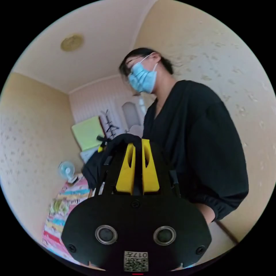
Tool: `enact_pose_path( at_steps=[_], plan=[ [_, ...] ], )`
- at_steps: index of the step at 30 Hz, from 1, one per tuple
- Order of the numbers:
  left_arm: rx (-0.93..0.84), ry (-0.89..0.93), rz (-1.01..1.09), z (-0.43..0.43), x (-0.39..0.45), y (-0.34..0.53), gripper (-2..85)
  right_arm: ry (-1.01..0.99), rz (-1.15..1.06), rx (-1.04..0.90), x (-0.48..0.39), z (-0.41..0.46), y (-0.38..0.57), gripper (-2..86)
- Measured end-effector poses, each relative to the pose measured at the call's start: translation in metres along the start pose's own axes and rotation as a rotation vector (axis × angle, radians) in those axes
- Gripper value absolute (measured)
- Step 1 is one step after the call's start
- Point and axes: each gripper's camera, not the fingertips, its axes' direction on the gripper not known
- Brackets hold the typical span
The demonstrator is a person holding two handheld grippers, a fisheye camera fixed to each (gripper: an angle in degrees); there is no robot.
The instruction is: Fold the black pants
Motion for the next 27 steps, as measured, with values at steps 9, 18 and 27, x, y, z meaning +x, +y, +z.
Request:
enact_pose_path(
  at_steps=[9,18,27],
  plan=[
    [0.011,0.028,-0.441,0.065,-0.042,0.064,3.4,0.461,-0.463,0.379,-0.2,0.034,0.047,1.0],
    [0.231,0.38,-0.671,0.134,-0.106,0.103,4.7,0.49,-0.753,0.562,-0.321,0.077,0.105,0.8],
    [0.387,0.701,-1.029,0.137,-0.191,0.166,17.8,0.175,-0.868,0.54,-0.365,0.08,0.134,0.7]
  ],
)
